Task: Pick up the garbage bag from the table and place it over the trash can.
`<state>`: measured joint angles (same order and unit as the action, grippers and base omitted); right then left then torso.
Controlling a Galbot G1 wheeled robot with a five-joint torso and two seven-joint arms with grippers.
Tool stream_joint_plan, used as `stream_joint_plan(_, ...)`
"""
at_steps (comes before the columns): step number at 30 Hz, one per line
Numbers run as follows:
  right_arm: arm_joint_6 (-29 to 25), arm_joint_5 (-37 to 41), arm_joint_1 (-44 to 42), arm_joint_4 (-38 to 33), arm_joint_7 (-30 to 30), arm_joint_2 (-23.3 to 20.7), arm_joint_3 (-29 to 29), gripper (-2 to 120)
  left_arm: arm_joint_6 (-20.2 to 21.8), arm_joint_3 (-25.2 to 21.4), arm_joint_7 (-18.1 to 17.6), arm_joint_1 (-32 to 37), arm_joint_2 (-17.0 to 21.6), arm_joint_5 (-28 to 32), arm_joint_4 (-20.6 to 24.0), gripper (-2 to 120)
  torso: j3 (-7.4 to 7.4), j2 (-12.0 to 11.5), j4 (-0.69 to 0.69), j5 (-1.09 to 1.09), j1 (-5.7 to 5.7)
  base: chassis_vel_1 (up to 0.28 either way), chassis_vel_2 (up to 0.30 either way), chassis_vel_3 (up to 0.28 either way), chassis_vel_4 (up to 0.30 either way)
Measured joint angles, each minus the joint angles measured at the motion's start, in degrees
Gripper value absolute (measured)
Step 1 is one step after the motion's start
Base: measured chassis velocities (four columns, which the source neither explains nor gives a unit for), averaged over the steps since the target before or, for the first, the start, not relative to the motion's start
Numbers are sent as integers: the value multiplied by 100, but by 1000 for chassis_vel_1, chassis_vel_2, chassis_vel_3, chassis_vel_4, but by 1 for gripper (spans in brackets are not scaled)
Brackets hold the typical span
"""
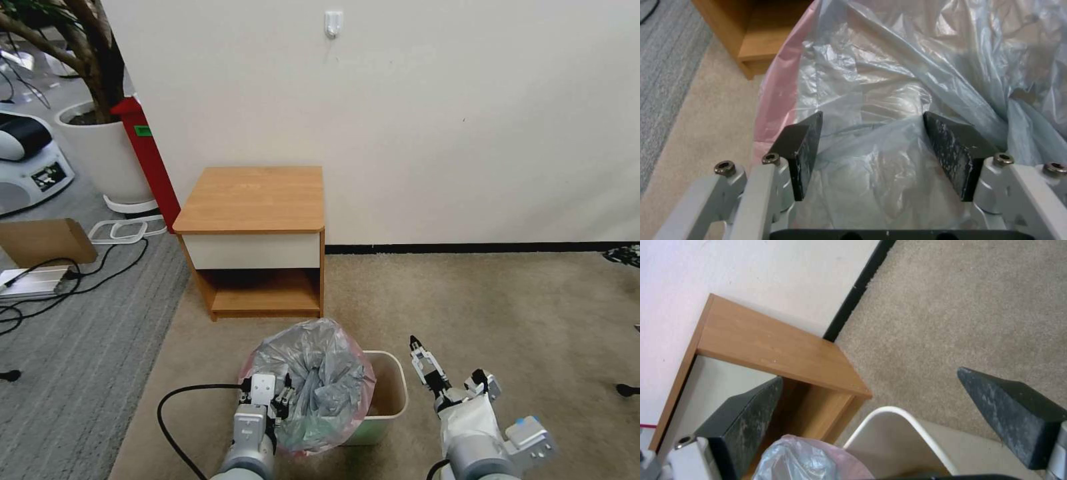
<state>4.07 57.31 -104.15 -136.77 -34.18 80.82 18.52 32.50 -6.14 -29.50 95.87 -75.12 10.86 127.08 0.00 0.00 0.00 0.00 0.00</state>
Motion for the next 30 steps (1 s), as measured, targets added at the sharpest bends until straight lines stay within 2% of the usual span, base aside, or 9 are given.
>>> stream_joint_plan(14, -23, -99, -55, 31, -6, 58, -14, 100, 106, 261, 104, -325, 154, 19, -182, 60, 0, 0, 1, 0, 0, 0, 0, 0, 0)
stream_joint_plan(20, -37, -169, -102, 37, -16, 69, -41, 100, 200, 338, 127, -510, 219, 55, -286, 56, 0, 0, 0, 0, 0, 0, 0, 0, 0)
stream_joint_plan(30, -59, -278, -130, 37, -23, 69, -50, 100, 438, 391, 26, -714, 259, 467, -440, 54, 0, 0, 0, 0, 0, 0, 0, 0, 0)
